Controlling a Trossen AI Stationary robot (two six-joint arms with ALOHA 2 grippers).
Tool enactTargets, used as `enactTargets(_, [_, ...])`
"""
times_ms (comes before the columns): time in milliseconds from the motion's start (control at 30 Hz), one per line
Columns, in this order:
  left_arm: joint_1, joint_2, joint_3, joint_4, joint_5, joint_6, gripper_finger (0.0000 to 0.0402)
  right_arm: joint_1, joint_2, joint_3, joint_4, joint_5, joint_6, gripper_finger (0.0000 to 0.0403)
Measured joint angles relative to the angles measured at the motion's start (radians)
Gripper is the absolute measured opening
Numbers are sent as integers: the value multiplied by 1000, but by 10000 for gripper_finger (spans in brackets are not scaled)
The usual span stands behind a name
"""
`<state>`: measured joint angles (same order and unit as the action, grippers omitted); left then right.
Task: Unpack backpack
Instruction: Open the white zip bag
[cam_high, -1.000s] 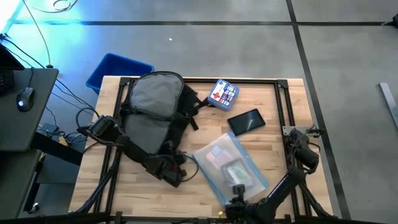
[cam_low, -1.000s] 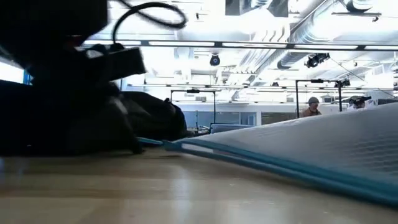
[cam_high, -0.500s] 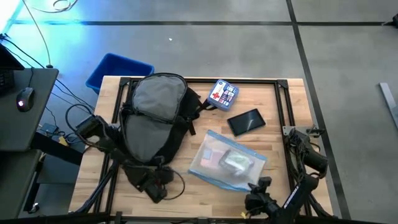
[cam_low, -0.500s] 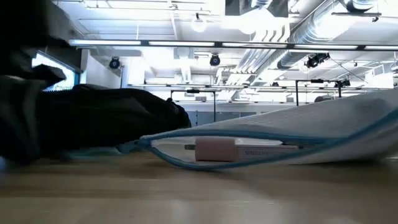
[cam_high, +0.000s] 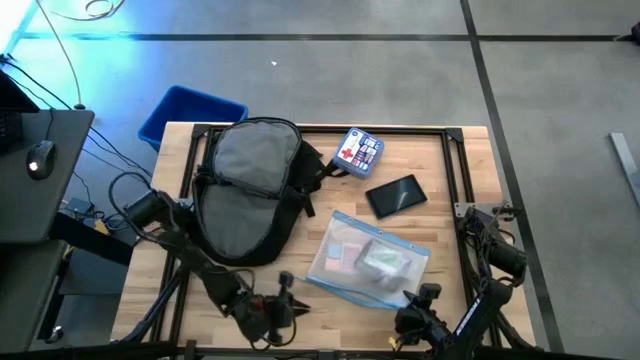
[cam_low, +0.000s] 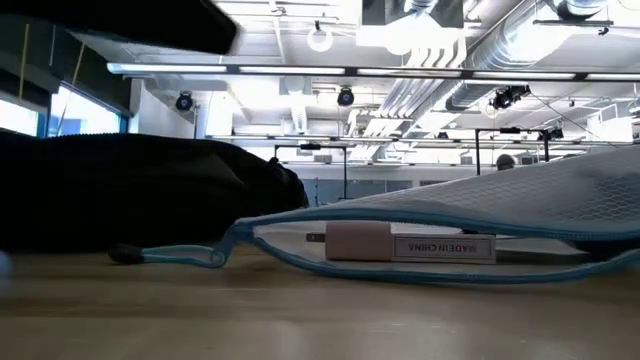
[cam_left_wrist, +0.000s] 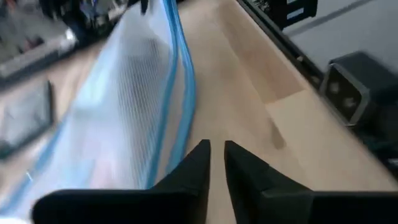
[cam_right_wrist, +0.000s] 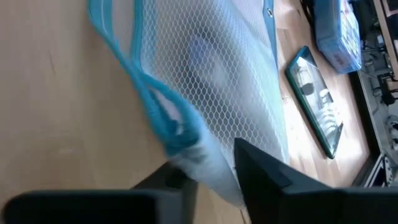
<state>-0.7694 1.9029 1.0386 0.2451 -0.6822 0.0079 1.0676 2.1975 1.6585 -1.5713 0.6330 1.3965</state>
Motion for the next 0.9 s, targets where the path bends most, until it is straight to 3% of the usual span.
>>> enactTargets(167, [53,109,3,38,-43,176,82,0,0,1,-1,4,-6,178])
enactTargets(400, [84,201,80,-10,-273,390,133,0,0,40,-1,5,-9,219])
enactTargets(500, [103,220,98,-8,-269,444,144,-6,0,85,-1,7,-13,220])
enactTargets(767, [119,221,130,-124,-233,407,154,-14,0,198,1,14,-10,220])
enactTargets(900, [91,224,183,-222,-150,403,155,-14,0,231,39,89,-45,220])
